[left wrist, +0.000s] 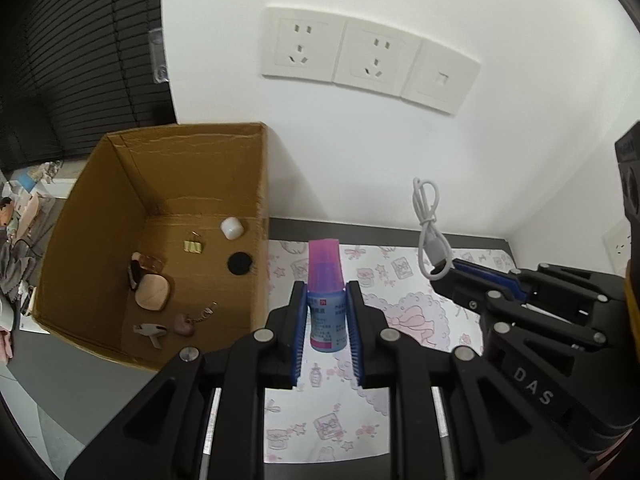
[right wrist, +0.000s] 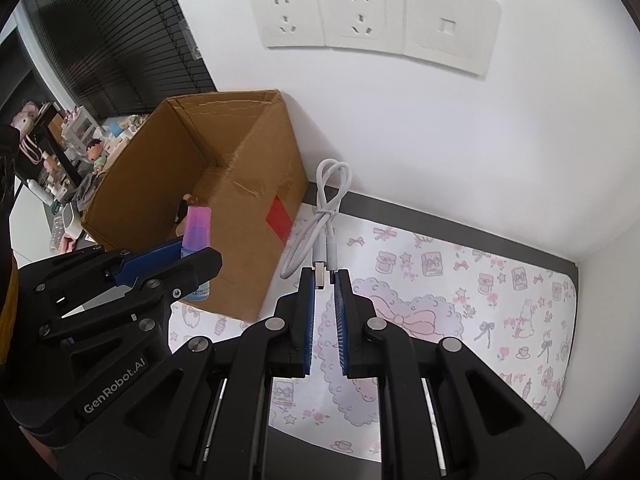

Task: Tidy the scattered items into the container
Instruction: 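Carry pink-capped bottle with left tool while right tool carries white cable into box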

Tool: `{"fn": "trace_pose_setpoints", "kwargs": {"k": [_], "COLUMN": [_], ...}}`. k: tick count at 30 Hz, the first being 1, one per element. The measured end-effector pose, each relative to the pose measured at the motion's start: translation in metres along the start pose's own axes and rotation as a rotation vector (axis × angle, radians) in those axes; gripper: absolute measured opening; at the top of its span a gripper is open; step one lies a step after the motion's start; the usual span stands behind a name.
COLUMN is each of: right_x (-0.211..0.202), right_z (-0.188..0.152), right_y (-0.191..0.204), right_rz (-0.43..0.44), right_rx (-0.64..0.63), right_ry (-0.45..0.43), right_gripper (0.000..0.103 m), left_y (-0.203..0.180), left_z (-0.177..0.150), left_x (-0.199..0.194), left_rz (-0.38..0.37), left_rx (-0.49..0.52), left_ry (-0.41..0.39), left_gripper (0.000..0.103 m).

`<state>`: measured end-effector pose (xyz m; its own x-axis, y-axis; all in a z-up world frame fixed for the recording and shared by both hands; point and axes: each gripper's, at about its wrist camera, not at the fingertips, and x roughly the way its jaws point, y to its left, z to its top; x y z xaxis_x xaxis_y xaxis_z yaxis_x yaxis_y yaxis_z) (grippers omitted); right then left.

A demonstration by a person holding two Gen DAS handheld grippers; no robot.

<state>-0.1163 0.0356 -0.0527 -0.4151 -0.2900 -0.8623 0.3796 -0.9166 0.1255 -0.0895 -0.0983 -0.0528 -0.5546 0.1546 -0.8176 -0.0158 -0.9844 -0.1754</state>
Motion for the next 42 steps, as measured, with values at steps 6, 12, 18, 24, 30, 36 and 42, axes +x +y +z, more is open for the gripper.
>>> {"fn": "trace_pose_setpoints", "kwargs": {"k": [6, 12, 18, 24, 30, 36, 42], "right_x": [-0.001, 0.003, 0.01, 0.023, 0.036, 0.055, 0.077], "right_z": [0.011, 0.022, 0.033, 0.045, 0.055, 0.061, 0.064], "right_y": [0.019, 0.04, 0.067, 0.1, 0.123, 0.14, 0.15], "right_rz": [0.002, 0.009, 0.025, 0.045, 0.059, 0.068, 0.074], "right_rx": [-0.024, -0.051, -0.082, -0.118, -0.138, -0.147, -0.153], "right_ry": [-0.012, -0.013, -0.013, -0.005, 0.01, 0.037, 0.074], "right_gripper": [0.01, 0.01, 0.01, 0.01, 0.01, 0.01, 0.01], "left_y": [0.026, 0.054, 0.086, 0.116, 0.139, 0.161, 0.177], "left_z": [0.008, 0.013, 0.017, 0.022, 0.024, 0.025, 0.025], "left_x": [-0.007, -0.013, -0.021, -0.023, -0.017, -0.007, 0.008], "left_rz": [0.012, 0.03, 0.052, 0.069, 0.073, 0.078, 0.08], "left_rx": [-0.024, -0.05, -0.086, -0.117, -0.129, -0.148, -0.177], "left_ry": [-0.015, -0.028, -0.043, -0.048, -0.035, -0.015, 0.009], "left_gripper": [0.019, 0.019, 0.019, 0.019, 0.019, 0.019, 0.019]}}
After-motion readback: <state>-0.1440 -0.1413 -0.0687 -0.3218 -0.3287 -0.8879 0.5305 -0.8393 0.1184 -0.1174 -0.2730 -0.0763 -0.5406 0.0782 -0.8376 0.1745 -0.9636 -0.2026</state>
